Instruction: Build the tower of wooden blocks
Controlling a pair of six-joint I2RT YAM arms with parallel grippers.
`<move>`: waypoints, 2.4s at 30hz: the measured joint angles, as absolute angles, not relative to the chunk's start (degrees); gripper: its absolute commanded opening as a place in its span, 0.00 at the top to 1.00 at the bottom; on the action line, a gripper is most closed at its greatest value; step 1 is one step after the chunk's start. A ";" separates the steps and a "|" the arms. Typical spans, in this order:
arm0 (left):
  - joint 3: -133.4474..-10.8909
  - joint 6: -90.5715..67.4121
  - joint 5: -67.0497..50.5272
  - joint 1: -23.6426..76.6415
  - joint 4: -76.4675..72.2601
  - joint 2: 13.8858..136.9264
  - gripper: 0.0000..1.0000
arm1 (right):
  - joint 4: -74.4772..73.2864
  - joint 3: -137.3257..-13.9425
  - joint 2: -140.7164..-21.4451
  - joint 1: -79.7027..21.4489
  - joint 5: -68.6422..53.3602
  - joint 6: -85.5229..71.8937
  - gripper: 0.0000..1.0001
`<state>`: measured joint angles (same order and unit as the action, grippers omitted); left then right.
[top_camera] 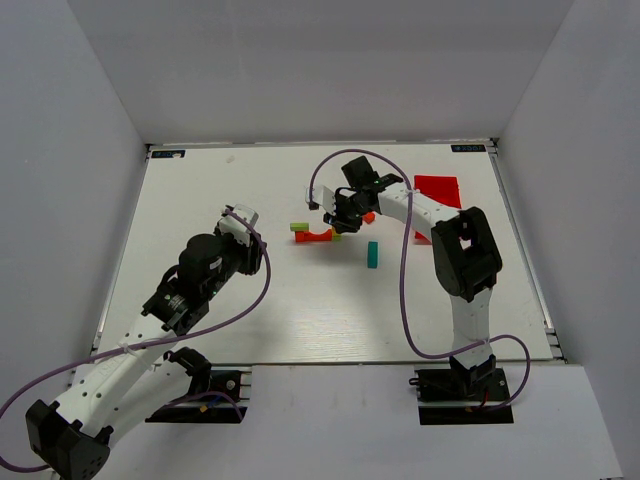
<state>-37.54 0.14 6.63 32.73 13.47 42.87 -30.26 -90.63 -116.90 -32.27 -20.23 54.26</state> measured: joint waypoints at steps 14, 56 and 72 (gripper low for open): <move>-37.54 0.14 6.63 32.73 13.50 42.87 0.46 | -29.85 -90.63 -117.49 -32.27 -19.79 53.10 0.86; -37.54 0.14 6.63 32.73 13.50 43.38 0.46 | -28.56 -90.61 -117.49 -32.27 -19.42 51.18 0.74; -37.54 0.14 6.63 32.73 13.47 43.40 0.46 | -28.49 -90.30 -117.51 -32.27 -19.35 50.94 0.57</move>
<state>-37.54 0.14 6.63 32.73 13.47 43.40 -28.49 -90.30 -117.51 -32.27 -19.35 50.94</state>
